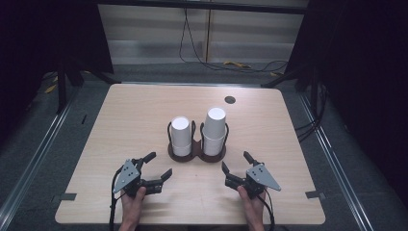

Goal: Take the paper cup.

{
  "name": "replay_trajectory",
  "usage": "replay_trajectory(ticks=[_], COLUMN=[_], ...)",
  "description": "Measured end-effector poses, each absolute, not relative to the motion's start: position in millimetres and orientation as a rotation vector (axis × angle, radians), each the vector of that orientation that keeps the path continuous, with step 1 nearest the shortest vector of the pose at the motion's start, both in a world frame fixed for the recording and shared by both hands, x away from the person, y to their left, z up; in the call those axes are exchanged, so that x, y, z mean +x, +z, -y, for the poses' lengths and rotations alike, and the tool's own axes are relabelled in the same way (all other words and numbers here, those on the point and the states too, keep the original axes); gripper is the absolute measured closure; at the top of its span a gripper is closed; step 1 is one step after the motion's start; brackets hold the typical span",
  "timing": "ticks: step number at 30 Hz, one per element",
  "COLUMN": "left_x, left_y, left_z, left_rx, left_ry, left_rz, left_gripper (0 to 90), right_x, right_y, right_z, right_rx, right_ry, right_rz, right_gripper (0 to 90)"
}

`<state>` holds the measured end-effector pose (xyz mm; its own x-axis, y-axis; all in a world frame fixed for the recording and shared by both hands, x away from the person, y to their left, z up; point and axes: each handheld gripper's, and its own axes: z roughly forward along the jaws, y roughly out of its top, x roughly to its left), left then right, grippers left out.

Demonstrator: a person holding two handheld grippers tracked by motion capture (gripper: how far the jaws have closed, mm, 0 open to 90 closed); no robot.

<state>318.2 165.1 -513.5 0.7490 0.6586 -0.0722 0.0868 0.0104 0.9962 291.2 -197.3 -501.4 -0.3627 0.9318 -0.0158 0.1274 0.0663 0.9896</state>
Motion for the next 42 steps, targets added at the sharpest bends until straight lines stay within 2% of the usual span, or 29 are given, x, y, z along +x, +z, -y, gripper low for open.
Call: replay_trajectory(ticks=[9,11,14,23,30,32,36,42], left_x=[318,318,319,321,326,328,333,340], left_y=[-513,-512,-511,-494,-484,-482,-476,-460], left_z=[-164,-163,-163,-164,-163,-163,-164,-162], left_rx=[1.530,1.532,1.528,1.549,1.579,1.564,1.568,1.619], left_ry=[0.485,0.478,0.435,0.434,0.463,0.420,0.402,0.400], left_rz=[-0.627,-0.633,-0.656,-0.611,-0.592,-0.582,-0.555,-0.523], left_gripper=[15.6,15.6,15.7,15.8,15.8,15.8,15.8,16.7], right_x=[291,291,290,288,289,289,287,289], right_y=[-501,-501,-501,-502,-502,-501,-501,-501], right_z=[198,197,198,199,199,199,197,198], right_rx=[1.076,1.072,1.064,1.034,1.035,1.051,0.999,1.036], right_ry=[1.374,1.381,1.390,1.420,1.446,1.439,1.443,1.442], right_rz=[-1.619,-1.629,-1.627,-1.626,-1.659,-1.655,-1.687,-1.670], right_gripper=[13.2,15.4,15.4,17.6,16.5,15.7,13.1,13.9])
